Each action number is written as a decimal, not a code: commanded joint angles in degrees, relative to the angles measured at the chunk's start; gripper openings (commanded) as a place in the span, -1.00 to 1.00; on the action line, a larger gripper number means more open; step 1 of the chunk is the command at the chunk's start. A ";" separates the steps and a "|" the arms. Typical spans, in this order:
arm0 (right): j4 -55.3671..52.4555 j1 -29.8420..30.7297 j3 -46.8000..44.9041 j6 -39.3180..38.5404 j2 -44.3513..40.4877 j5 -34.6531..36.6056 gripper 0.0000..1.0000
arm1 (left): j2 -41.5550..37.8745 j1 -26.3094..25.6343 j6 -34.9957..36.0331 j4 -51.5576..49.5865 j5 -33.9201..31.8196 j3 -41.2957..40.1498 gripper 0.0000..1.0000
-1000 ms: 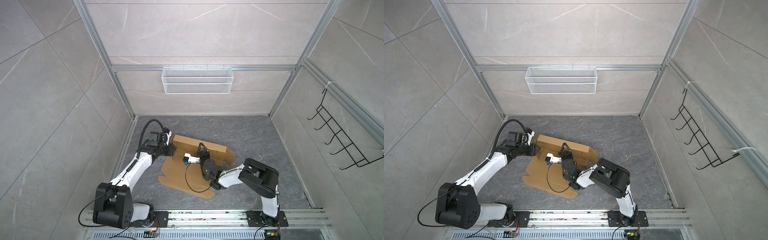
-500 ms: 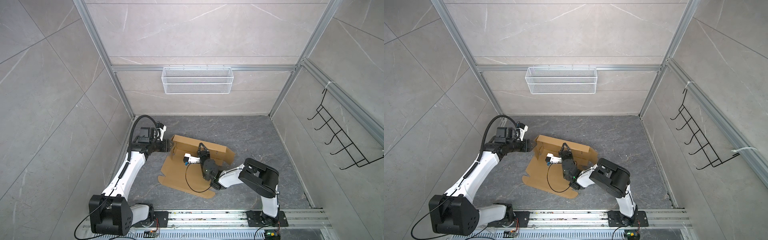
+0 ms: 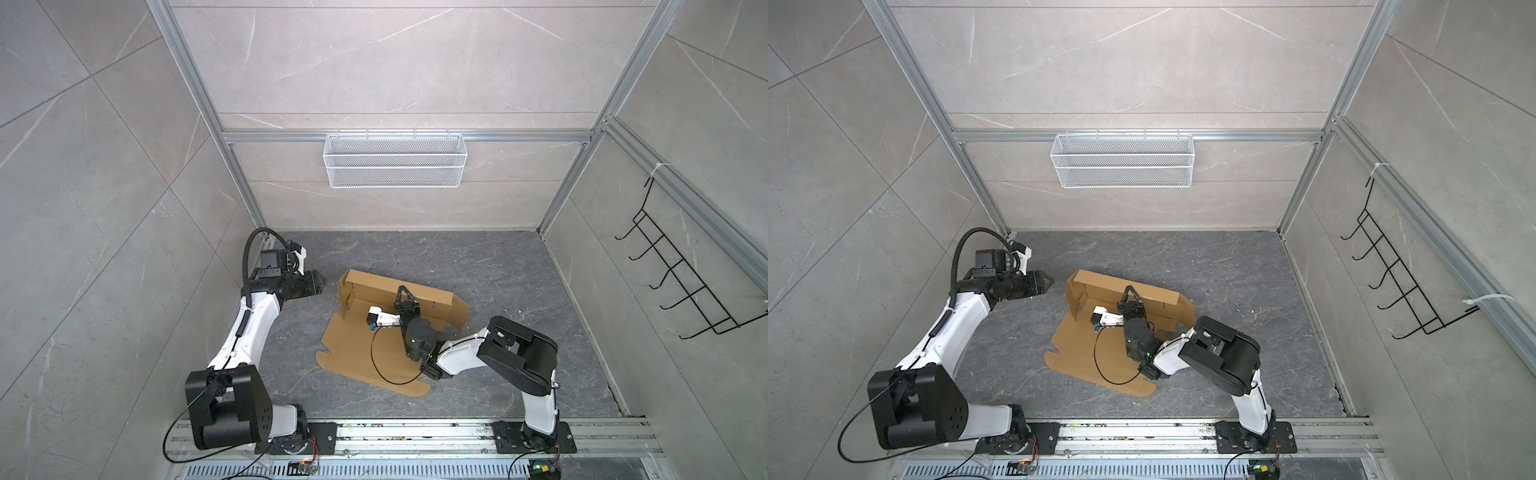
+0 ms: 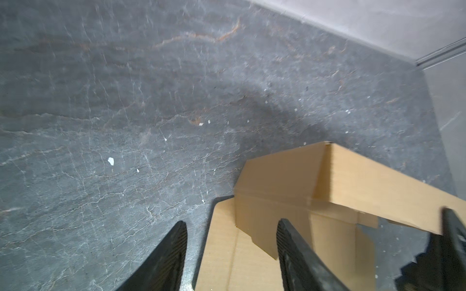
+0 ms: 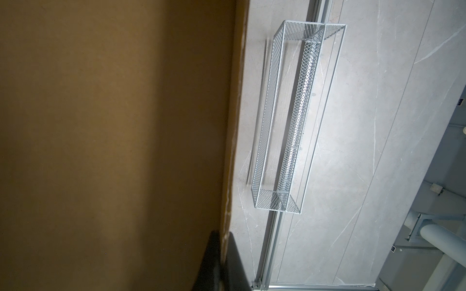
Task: Assemble paper box
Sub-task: First fold the bottom flaps of a flat cardboard box at the center of the table.
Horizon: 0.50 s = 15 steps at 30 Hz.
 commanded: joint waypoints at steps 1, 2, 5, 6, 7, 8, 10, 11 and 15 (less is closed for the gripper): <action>-4.82 -0.03 -0.97 0.83 0.38 -1.51 -1.00 | 1.66 -0.10 0.87 4.10 0.51 -1.59 0.23; -4.89 -0.01 -0.92 0.87 0.37 -1.53 -1.00 | 2.24 -0.18 1.75 4.81 1.41 -1.98 0.24; -5.06 -0.07 -0.83 1.11 0.42 -1.60 -1.00 | 3.95 -0.87 5.26 5.26 3.45 -2.40 0.26; -5.02 -0.05 -0.83 1.09 0.37 -1.62 -1.00 | 4.50 -0.97 6.48 4.86 4.23 -2.24 0.28; -5.07 -0.10 -0.88 1.22 0.37 -1.62 -1.00 | 5.18 -1.14 7.83 4.11 5.05 -2.03 0.28; -5.16 -0.05 -0.84 1.27 0.37 -1.63 -1.00 | 5.89 -1.22 9.53 2.97 6.00 -1.73 0.28; -5.17 -0.06 -0.88 1.27 0.37 -1.76 -1.00 | 7.01 -1.30 12.31 0.69 7.64 -1.15 0.29; -5.22 -0.07 -0.83 1.37 0.37 -1.79 -1.00 | 7.24 -1.47 13.28 0.15 8.28 -1.14 0.29; -5.33 -0.06 -0.85 1.53 0.39 -1.88 -1.00 | 6.00 -3.11 16.32 0.39 12.41 -2.33 0.29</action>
